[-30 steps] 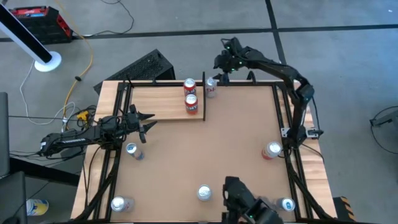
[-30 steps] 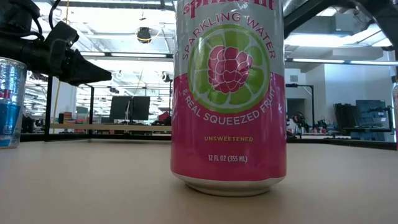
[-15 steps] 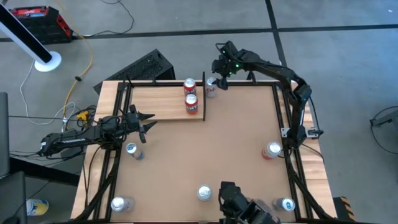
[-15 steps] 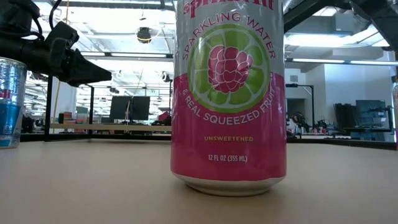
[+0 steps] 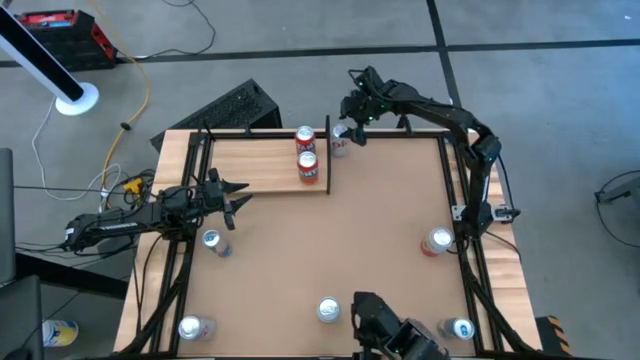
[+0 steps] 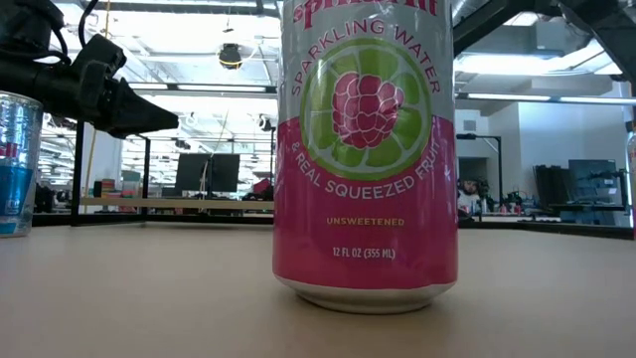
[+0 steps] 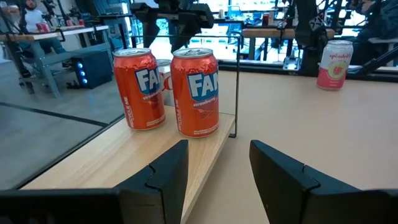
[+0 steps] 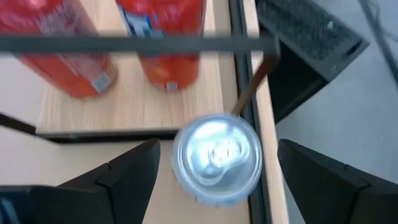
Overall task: Place canned beverage on shelf
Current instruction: Put the top-red silver soda can on the shelf
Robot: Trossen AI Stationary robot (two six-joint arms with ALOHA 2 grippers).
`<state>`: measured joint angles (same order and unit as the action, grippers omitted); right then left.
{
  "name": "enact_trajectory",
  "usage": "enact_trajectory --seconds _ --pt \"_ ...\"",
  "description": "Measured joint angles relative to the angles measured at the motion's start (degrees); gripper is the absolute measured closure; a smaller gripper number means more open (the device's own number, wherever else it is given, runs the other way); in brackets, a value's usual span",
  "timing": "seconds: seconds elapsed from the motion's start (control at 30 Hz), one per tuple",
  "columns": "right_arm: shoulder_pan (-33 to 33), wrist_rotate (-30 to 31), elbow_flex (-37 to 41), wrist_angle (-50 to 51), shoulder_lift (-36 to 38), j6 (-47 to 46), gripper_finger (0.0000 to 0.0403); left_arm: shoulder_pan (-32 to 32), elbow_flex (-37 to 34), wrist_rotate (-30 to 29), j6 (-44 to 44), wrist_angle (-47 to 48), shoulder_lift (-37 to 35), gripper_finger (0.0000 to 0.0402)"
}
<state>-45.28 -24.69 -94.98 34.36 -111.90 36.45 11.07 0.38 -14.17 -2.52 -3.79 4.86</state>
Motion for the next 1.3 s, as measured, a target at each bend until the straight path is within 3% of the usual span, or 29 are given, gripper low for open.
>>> enact_trajectory --seconds 0.83,1.03,1.3 --pt "0.50 1.86 -0.22 -0.60 -5.97 1.78 0.0064 0.11 0.00 0.15 0.11 0.02 0.02 0.0243" --pt "0.61 1.97 -0.37 5.91 -5.53 5.41 0.0097 0.11 -0.02 0.15 0.26 0.02 0.01 0.0243" --pt "0.57 -3.24 -0.26 15.54 -4.16 6.31 0.0105 0.11 -0.01 0.20 0.89 0.01 0.01 0.0243"
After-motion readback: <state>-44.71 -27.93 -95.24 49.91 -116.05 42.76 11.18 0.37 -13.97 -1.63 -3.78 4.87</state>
